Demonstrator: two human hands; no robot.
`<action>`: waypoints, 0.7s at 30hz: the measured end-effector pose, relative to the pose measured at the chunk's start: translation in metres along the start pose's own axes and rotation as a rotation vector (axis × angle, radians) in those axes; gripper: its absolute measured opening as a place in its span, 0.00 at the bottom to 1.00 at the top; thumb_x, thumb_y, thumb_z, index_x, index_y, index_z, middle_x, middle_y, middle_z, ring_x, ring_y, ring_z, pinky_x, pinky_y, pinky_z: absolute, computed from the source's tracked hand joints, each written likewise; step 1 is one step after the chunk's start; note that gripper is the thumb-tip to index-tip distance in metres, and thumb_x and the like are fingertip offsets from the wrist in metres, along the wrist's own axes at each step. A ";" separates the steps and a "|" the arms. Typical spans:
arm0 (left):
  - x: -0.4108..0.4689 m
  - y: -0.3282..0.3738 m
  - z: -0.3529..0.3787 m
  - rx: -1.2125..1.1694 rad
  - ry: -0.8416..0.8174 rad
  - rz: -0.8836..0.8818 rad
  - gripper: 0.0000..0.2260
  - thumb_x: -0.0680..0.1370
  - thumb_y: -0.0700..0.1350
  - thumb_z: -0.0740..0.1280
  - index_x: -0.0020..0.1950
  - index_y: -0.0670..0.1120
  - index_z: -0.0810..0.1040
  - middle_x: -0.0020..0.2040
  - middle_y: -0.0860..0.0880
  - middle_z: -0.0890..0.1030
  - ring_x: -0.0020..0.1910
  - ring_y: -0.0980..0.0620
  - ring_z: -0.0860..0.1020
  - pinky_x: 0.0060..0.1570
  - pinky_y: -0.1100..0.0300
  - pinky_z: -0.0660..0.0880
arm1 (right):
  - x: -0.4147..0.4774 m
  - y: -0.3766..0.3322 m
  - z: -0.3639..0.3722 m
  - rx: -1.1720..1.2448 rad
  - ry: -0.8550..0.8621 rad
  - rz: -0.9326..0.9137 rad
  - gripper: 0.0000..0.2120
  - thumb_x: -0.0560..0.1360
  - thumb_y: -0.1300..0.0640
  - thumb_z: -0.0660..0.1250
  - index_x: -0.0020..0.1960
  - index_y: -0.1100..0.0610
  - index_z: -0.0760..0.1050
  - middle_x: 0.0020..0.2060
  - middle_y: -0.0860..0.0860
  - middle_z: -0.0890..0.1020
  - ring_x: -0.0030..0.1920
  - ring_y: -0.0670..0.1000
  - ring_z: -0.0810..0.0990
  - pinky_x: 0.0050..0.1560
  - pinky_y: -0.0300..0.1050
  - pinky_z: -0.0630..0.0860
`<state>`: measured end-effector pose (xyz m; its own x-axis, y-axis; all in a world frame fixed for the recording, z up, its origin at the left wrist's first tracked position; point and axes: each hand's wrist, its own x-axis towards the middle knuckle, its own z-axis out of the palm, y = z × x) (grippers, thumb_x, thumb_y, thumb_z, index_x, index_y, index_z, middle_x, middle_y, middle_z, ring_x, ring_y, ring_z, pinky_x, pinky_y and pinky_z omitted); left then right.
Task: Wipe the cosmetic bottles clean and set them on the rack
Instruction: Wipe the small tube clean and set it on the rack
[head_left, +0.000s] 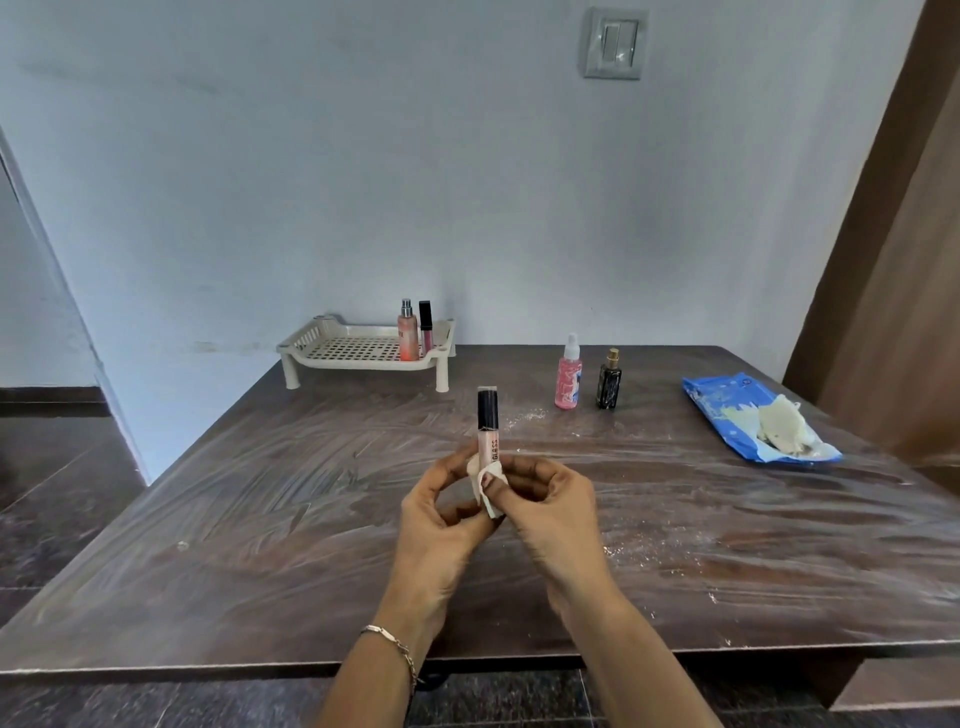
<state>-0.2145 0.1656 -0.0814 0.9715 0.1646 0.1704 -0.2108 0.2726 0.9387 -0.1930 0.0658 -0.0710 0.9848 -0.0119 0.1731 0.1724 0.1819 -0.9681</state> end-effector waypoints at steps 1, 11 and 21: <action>-0.001 0.000 0.002 0.002 0.005 0.004 0.23 0.68 0.28 0.72 0.58 0.48 0.77 0.44 0.52 0.86 0.46 0.49 0.84 0.47 0.62 0.80 | 0.000 0.000 0.000 -0.028 -0.001 -0.017 0.07 0.69 0.66 0.74 0.45 0.59 0.83 0.39 0.54 0.86 0.43 0.52 0.85 0.46 0.44 0.81; 0.001 -0.002 0.007 0.129 -0.031 -0.005 0.26 0.74 0.30 0.67 0.64 0.56 0.73 0.50 0.43 0.85 0.49 0.50 0.84 0.52 0.61 0.79 | 0.009 -0.001 0.009 0.114 0.121 -0.012 0.08 0.68 0.66 0.74 0.47 0.62 0.82 0.39 0.55 0.86 0.43 0.53 0.85 0.45 0.45 0.81; 0.004 -0.004 0.004 0.501 0.119 0.244 0.22 0.74 0.39 0.70 0.54 0.67 0.73 0.53 0.54 0.78 0.48 0.62 0.79 0.45 0.72 0.75 | 0.009 -0.008 0.009 0.165 0.086 -0.058 0.09 0.67 0.71 0.74 0.45 0.62 0.81 0.38 0.56 0.86 0.39 0.51 0.85 0.38 0.36 0.79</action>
<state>-0.2093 0.1616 -0.0830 0.8760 0.2802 0.3925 -0.3223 -0.2652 0.9087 -0.1856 0.0726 -0.0597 0.9726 -0.1099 0.2047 0.2303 0.3374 -0.9128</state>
